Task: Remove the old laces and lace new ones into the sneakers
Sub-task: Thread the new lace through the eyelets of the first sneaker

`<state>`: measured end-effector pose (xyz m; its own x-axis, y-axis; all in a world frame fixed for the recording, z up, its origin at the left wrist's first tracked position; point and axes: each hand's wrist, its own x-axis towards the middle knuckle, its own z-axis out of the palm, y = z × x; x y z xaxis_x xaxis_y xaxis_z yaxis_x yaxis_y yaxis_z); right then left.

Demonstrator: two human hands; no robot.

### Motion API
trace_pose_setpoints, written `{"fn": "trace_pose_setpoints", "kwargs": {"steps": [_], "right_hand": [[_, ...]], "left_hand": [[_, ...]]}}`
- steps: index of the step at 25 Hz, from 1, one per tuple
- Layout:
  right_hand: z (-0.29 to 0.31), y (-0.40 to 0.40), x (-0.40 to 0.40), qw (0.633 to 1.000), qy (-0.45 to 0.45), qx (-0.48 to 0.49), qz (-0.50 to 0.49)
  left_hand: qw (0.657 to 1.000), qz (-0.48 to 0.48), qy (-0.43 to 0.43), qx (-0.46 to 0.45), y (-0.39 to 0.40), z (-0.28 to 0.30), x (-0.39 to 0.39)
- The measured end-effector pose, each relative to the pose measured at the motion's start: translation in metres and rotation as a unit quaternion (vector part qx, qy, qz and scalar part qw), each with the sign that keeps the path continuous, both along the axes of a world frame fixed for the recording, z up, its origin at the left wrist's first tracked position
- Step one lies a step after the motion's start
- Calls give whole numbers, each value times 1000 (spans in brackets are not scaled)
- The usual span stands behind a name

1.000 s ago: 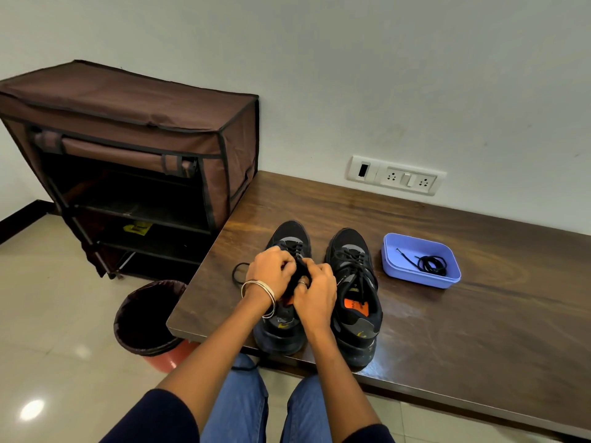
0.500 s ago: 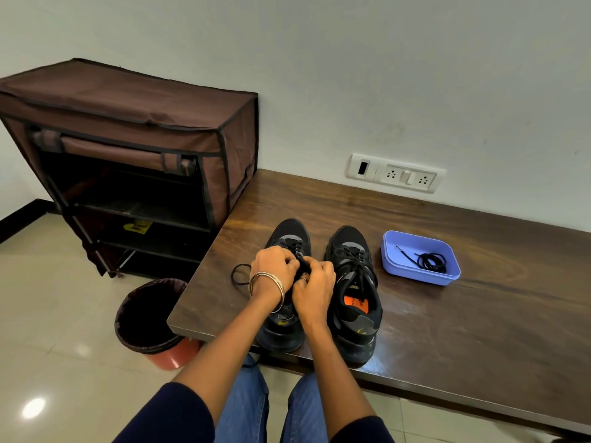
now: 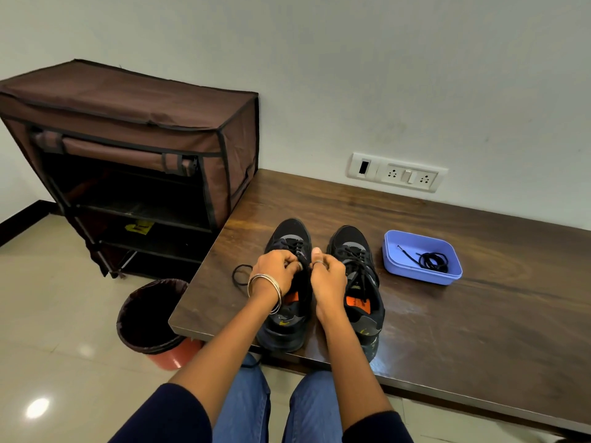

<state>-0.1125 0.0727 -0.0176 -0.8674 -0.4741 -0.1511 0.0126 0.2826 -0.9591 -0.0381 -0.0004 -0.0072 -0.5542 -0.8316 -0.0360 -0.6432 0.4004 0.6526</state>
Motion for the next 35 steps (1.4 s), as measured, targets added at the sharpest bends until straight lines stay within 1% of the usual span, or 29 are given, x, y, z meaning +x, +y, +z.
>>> {"fn": "trace_pose_setpoints", "kwargs": {"steps": [2,3,4,6,7,9,10,11,12,13,14,15,16,17,18,19,20,21,22,23,24,25,26,27,29,31,33,34,35], "right_hand": [[8,-10,-7,996,20,83,-12],[10,-16,-10,994,22,109,-11],[12,-22,-13,991,27,131,-8],[14,-28,-16,982,50,179,14],[13,-29,-18,981,54,185,19],[17,-26,-20,985,46,164,-6],[24,-22,-20,990,33,131,-29],[32,-19,-21,996,12,75,-56],[45,-15,-23,996,-28,-13,-89],[59,-11,-26,981,-90,-126,-117],[77,-4,-27,946,-165,-247,-130],[93,3,-32,907,-210,-338,-134],[107,11,-37,888,-214,-385,-133],[117,18,-41,894,-184,-390,-125],[123,22,-43,915,-131,-366,-107],[121,22,-42,943,-65,-317,-79],[115,19,-40,967,2,-250,-40],[102,14,-39,984,64,-167,5],[86,7,-37,989,114,-66,60],[72,1,-34,982,144,41,118],[57,-3,-32,964,156,136,165],[45,-6,-30,948,156,201,189],[37,-7,-29,944,149,228,188],[34,-6,-29,947,145,229,172],[42,-2,-30,958,161,185,146],[67,5,-32,979,163,76,91],[97,14,-38,987,143,-74,7],[109,19,-42,982,132,-128,-38],[116,22,-46,977,141,-139,-75]], "left_hand": [[998,-43,-34,-34,-3,0,4],[996,-58,-52,-52,-6,0,6],[993,-62,-65,-75,-6,0,7],[986,-39,-86,-138,-5,-1,10],[979,-21,-101,-174,-3,-4,11],[966,0,-130,-224,-1,-8,13],[964,8,-130,-232,-1,-10,13],[964,13,-125,-235,-2,-11,14],[964,17,-123,-236,-1,-11,14],[964,19,-125,-236,-1,-12,13],[964,18,-129,-234,-1,-12,12],[965,15,-130,-226,-1,-14,11],[969,12,-127,-211,-1,-14,9],[975,10,-120,-188,-2,-15,8],[982,10,-106,-159,-3,-16,7],[987,11,-88,-132,-5,-17,7],[992,12,-67,-110,-6,-18,7],[994,17,-45,-93,-7,-20,8],[996,23,-26,-81,-8,-22,9],[997,30,-15,-73,-8,-23,10],[997,35,-10,-69,-8,-24,10],[997,38,-10,-64,-8,-24,10],[997,40,-10,-60,-7,-24,10],[998,42,-7,-52,-7,-25,10],[999,46,6,-27,-10,-25,8],[998,52,10,-19,-9,-25,8],[996,62,-20,-58,-7,-24,8],[994,69,-35,-82,-6,-24,9],[991,74,-40,-99,-5,-24,9]]}}
